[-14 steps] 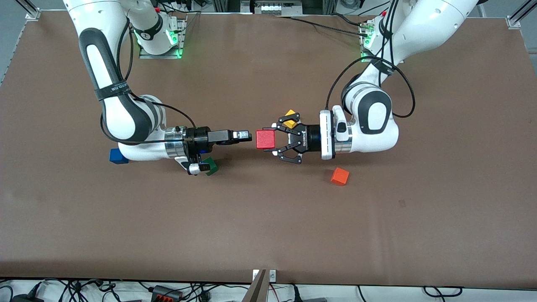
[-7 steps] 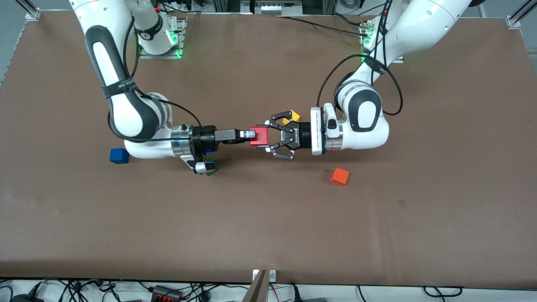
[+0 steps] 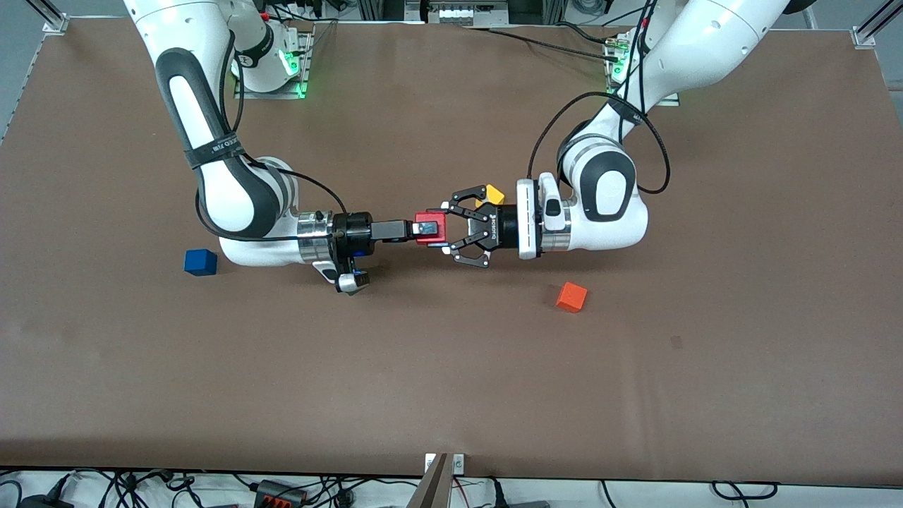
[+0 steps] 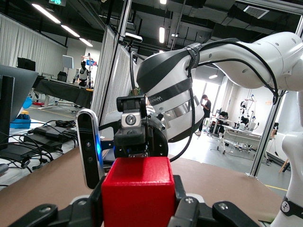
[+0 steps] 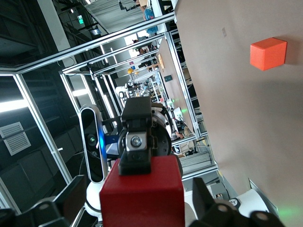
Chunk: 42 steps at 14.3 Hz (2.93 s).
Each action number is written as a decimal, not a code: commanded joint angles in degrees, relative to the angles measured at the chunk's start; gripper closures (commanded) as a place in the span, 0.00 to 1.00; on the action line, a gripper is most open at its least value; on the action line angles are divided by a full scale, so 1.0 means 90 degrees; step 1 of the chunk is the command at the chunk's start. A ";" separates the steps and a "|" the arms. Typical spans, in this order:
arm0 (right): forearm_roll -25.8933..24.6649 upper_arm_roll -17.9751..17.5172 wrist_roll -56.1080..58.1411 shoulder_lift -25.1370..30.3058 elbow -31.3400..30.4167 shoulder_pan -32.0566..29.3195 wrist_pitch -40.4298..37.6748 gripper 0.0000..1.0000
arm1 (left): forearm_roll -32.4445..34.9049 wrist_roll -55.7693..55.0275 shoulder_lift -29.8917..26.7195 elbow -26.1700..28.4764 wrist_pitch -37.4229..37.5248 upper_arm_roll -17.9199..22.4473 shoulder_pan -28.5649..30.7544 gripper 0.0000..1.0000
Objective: Pass red block to right arm, stack on blue
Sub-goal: 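Close the right gripper on the red cube held by the left gripper, then open the left gripper and withdraw while the right gripper carries the cube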
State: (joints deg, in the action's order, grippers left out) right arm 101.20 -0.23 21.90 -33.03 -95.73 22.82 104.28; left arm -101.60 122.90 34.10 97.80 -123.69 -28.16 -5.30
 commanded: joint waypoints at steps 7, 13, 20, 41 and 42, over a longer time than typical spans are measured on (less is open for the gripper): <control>-0.0374 0.0055 -0.0421 0.0047 0.0110 -0.0074 -0.0004 0.16 | -0.0274 0.0289 -0.0010 0.0013 -0.0124 -0.0035 -0.0036 0.99; -0.0375 0.0045 -0.0470 0.0057 0.0110 -0.0016 -0.0024 0.63 | -0.0274 0.0299 -0.0020 0.0013 -0.0114 -0.0035 0.0003 0.96; -0.0336 0.0035 -0.0461 0.0125 0.0110 0.0004 -0.0024 1.00 | -0.0196 0.0328 -0.0078 0.0022 -0.0124 -0.0015 0.0023 0.00; -0.6210 0.0884 -0.0402 0.0739 -0.0446 -0.0758 0.0015 1.00 | 0.6197 -0.6053 -0.0595 -0.1344 0.3946 0.0033 0.2034 0.00; -0.6931 0.1001 -0.0412 0.0837 -0.0505 -0.0758 0.0025 1.00 | 0.6665 -0.6629 -0.0615 -0.1577 0.4219 0.0024 0.2035 0.00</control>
State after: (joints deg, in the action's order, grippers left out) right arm 47.34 6.95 19.08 -30.00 -96.69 15.74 104.46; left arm -48.10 72.41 30.73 86.33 -89.83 -27.87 12.67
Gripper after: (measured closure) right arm 0.436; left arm 0.000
